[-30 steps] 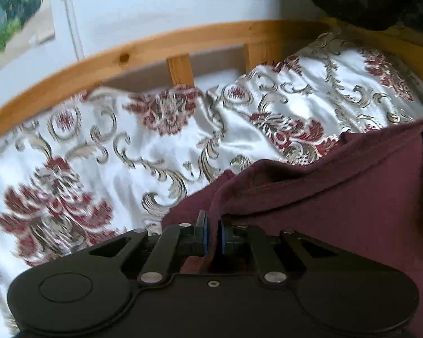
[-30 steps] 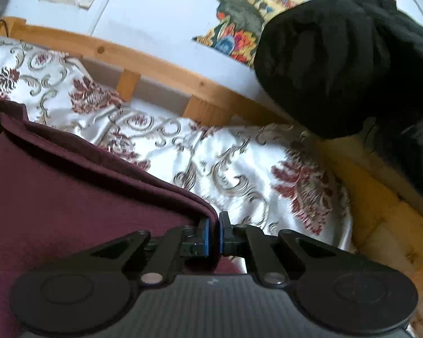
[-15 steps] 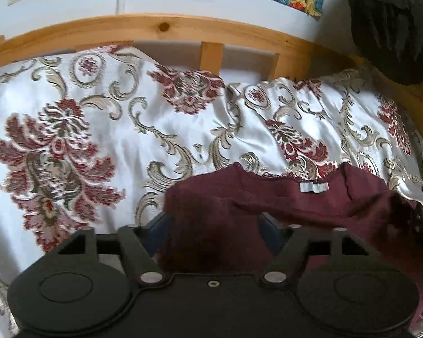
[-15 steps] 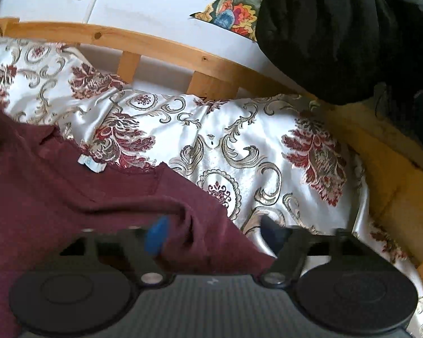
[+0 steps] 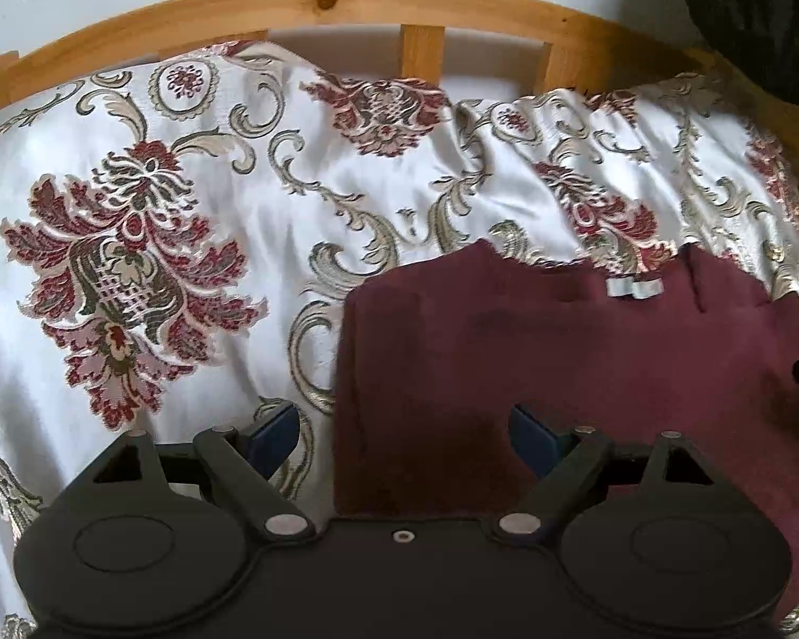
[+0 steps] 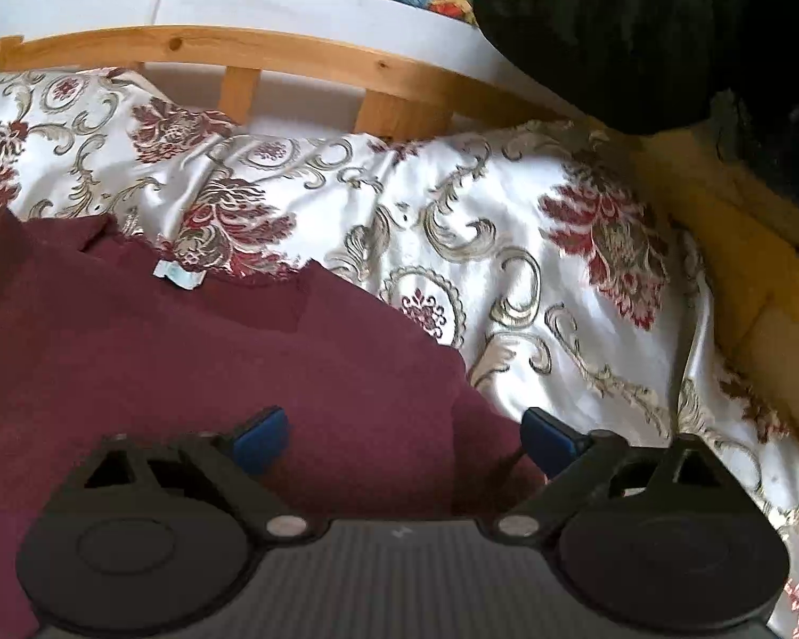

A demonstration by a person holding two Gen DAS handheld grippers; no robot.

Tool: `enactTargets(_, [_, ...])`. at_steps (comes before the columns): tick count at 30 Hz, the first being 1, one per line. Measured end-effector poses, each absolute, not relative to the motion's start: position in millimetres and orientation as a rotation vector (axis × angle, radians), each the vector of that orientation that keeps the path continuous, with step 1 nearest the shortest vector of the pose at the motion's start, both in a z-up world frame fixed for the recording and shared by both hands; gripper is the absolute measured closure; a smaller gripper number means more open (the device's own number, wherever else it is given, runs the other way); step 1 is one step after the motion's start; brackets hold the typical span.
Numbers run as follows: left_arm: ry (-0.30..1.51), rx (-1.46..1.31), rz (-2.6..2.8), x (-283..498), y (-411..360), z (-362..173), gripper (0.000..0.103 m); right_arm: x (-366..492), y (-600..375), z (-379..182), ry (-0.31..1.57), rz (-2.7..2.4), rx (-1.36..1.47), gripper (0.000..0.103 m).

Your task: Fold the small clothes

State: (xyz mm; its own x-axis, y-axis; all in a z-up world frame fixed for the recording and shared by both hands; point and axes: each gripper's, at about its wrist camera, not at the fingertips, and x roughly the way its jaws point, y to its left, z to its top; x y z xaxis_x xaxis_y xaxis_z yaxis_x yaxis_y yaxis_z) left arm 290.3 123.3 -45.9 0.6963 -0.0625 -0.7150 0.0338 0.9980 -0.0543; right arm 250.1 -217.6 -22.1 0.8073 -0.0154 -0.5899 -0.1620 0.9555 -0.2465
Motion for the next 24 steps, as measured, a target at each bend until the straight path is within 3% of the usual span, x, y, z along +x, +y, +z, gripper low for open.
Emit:
enactTargets(5, [0.771, -0.076, -0.04, 292.9, 129.8, -45.5, 0.016, 253.9, -224.0, -26.0, 0.655, 0.078, -0.255, 0.026])
enactTargets(13, [0.674, -0.03, -0.128, 307.7, 118.4, -41.7, 0.031, 259.1, -226.6, -31.5, 0.665, 0.088, -0.245, 0.03])
enactTargets(15, [0.699, 0.008, -0.127, 313.5, 114.2, -48.4, 0.056, 260.6, -226.0, -32.7, 0.662, 0.084, -0.251, 0.045])
enactTargets(16, [0.708, 0.019, -0.124, 314.9, 114.2, -51.5, 0.064, 261.1, -225.7, -33.2, 0.662, 0.081, -0.252, 0.058])
enactTargets(17, [0.712, 0.019, -0.122, 316.0, 115.5, -54.5, 0.081, 261.8, -225.6, -33.7, 0.663, 0.081, -0.248, 0.071])
enactTargets(18, [0.711, 0.008, -0.118, 316.7, 118.9, -57.0, 0.088, 262.3, -225.6, -34.0, 0.664, 0.08, -0.242, 0.078])
enactTargets(19, [0.707, -0.022, -0.118, 317.3, 123.8, -58.0, 0.09, 263.4, -226.1, -34.1, 0.665, 0.08, -0.235, 0.091])
enactTargets(20, [0.701, -0.062, -0.122, 317.7, 128.7, -57.5, 0.096, 264.2, -227.0, -34.0, 0.667, 0.078, -0.222, 0.096])
enactTargets(24, [0.607, -0.148, -0.129, 311.9, 138.0, -45.0, 0.099, 261.7, -230.7, -26.5, 0.602, 0.052, -0.194, 0.099])
